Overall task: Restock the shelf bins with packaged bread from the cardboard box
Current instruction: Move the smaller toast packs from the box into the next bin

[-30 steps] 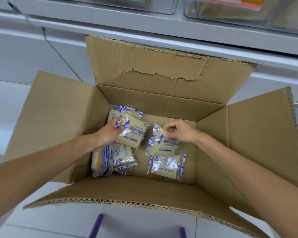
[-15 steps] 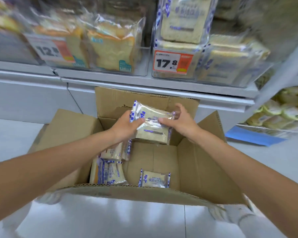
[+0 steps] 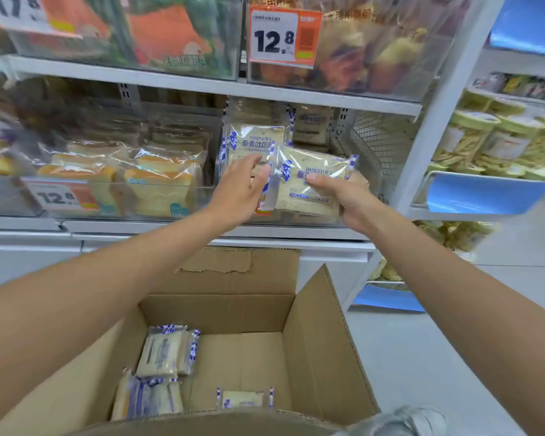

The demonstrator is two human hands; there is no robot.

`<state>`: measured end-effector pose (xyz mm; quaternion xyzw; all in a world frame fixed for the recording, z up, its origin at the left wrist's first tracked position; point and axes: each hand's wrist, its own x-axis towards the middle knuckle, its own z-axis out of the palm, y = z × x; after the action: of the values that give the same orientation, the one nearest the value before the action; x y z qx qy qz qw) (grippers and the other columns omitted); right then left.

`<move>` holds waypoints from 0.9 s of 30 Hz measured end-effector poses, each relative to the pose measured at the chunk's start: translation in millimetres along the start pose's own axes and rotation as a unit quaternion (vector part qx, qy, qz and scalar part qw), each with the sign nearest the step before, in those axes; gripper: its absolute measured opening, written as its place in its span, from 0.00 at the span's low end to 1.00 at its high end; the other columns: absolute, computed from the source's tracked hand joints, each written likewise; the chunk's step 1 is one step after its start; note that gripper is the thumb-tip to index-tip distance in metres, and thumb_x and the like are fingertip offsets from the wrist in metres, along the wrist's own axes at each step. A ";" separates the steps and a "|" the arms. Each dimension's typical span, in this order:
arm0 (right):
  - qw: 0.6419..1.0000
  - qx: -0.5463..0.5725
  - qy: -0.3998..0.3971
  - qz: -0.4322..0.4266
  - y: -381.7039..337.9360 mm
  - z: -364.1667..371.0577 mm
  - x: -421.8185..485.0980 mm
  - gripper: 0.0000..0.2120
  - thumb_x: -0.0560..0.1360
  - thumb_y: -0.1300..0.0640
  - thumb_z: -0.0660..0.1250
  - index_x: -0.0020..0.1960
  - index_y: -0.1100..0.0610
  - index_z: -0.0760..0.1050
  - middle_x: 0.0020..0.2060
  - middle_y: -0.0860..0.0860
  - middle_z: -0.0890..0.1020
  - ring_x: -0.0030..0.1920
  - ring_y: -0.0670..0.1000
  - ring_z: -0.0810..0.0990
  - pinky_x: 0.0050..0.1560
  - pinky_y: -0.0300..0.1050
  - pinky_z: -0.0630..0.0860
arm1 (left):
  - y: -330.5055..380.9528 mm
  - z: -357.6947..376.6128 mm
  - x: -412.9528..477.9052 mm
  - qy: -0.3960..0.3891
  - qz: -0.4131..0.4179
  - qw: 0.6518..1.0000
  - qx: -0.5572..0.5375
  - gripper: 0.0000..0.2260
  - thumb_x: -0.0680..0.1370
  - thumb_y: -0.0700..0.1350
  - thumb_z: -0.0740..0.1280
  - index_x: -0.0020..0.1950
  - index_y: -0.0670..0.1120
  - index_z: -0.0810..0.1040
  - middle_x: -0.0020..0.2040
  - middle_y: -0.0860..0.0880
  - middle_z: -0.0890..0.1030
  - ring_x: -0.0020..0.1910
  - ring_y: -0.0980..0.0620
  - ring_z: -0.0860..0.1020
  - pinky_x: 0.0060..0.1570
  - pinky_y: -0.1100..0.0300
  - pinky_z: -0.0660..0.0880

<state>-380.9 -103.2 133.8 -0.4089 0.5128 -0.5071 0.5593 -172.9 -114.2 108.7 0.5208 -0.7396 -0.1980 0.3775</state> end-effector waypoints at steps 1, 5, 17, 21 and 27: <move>1.000 -0.012 0.018 -0.009 -9.8 -4.0 6.0 0.48 0.55 0.56 0.84 0.69 0.63 0.65 0.48 0.54 0.86 0.50 0.51 0.85 0.58 0.57 0.79 | -0.1 -2.3 11.2 0.007 0.034 0.998 0.059 0.19 0.83 0.50 0.57 0.72 0.46 0.69 0.67 0.43 0.73 0.66 0.46 0.69 0.64 0.51 0.65; 0.998 -0.014 0.046 -0.037 -37.3 -22.7 51.7 0.50 0.56 0.57 0.85 0.72 0.62 0.65 0.49 0.53 0.86 0.48 0.49 0.86 0.42 0.46 0.82 | -16.6 -1.6 55.2 0.020 0.186 0.936 0.299 0.18 0.78 0.40 0.64 0.68 0.50 0.75 0.69 0.46 0.71 0.69 0.44 0.68 0.67 0.46 0.61; 0.979 -0.112 0.131 -0.112 -56.0 -34.9 185.3 0.47 0.49 0.49 0.86 0.64 0.60 0.75 0.55 0.52 0.84 0.51 0.50 0.84 0.54 0.51 0.81 | -57.7 11.2 83.1 0.115 0.276 0.886 0.356 0.17 0.78 0.50 0.61 0.66 0.49 0.75 0.65 0.46 0.75 0.62 0.43 0.72 0.60 0.48 0.67; 0.911 -0.328 0.174 -0.180 -43.2 -21.1 210.3 0.47 0.65 0.44 0.79 0.74 0.61 0.61 0.69 0.55 0.73 0.66 0.54 0.74 0.63 0.43 0.73 | -60.1 11.8 83.3 0.119 0.283 0.882 0.359 0.17 0.78 0.51 0.62 0.66 0.49 0.74 0.65 0.46 0.75 0.62 0.43 0.72 0.60 0.47 0.67; 0.873 -0.450 0.130 -0.134 -37.8 -30.8 224.9 0.57 0.58 0.25 0.71 0.76 0.52 0.55 0.71 0.50 0.70 0.67 0.54 0.72 0.64 0.49 0.72 | -61.3 14.1 83.7 0.128 0.282 0.879 0.364 0.17 0.78 0.51 0.61 0.66 0.49 0.75 0.65 0.45 0.75 0.62 0.43 0.72 0.60 0.48 0.66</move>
<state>-426.0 -328.8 130.7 -0.6116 0.6941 -0.3395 0.1699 -160.1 -215.8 87.0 0.4119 -0.8204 0.2680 0.2923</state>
